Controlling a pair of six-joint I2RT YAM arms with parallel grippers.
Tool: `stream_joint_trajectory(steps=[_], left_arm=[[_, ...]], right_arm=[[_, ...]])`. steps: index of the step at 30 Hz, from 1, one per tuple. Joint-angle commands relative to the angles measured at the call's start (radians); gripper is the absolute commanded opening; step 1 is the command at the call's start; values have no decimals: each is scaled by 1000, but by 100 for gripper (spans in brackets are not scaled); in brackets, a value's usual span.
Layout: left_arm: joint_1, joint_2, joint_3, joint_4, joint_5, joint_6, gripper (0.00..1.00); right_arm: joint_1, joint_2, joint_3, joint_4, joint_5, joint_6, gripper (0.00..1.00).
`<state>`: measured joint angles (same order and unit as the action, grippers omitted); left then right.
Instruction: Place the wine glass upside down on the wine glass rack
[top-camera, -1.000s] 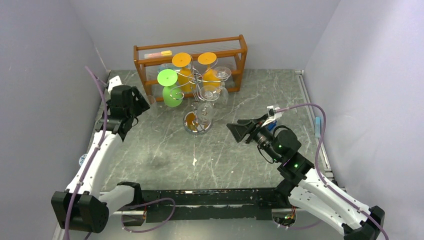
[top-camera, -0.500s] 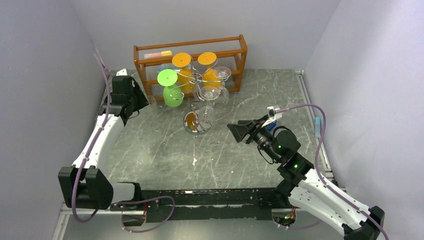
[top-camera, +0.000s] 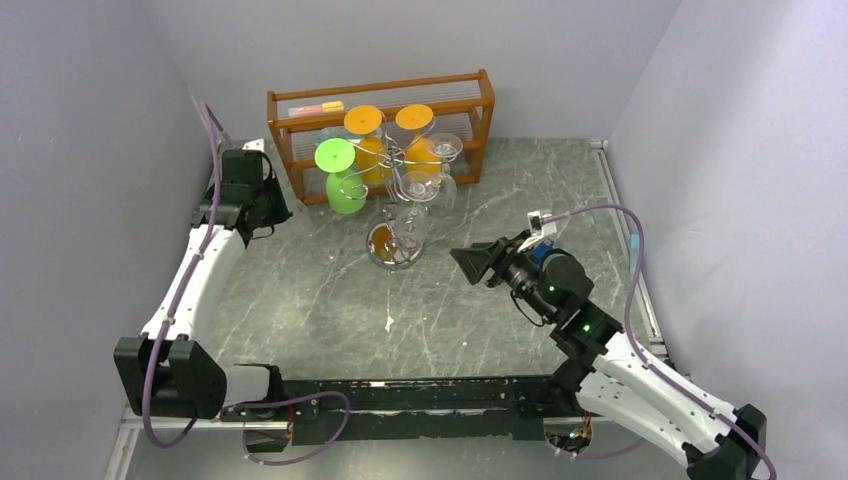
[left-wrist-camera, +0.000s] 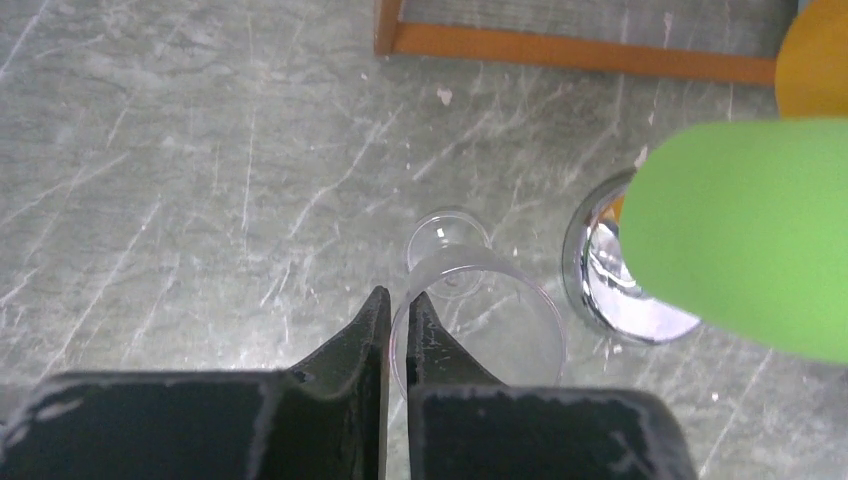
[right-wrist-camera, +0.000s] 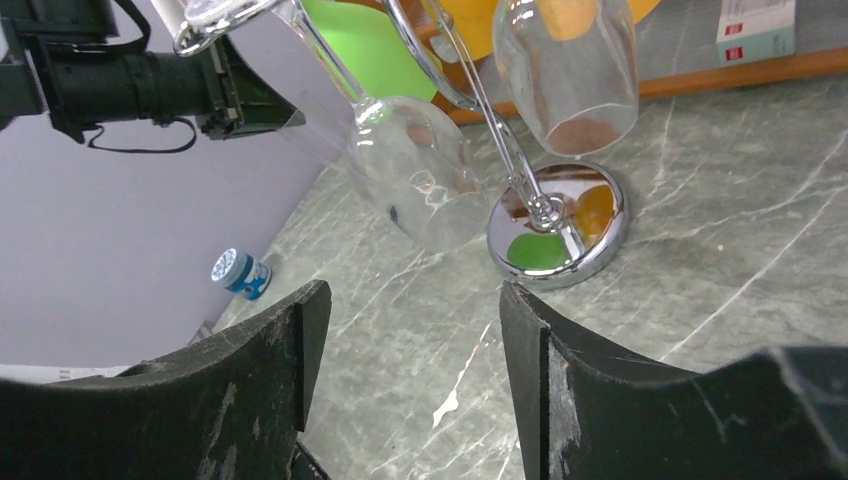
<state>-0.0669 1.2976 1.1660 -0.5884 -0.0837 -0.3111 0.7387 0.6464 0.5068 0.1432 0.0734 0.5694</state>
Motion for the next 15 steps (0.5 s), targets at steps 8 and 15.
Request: stream_joint_trajectory(steps=[8, 15], left_arm=[[-39, -285, -63, -198, 277, 136, 5], [-159, -344, -79, -158, 598, 202, 5]], right_arm=[[-4, 9, -33, 42, -69, 147, 66], [-5, -28, -67, 73, -37, 261, 68]])
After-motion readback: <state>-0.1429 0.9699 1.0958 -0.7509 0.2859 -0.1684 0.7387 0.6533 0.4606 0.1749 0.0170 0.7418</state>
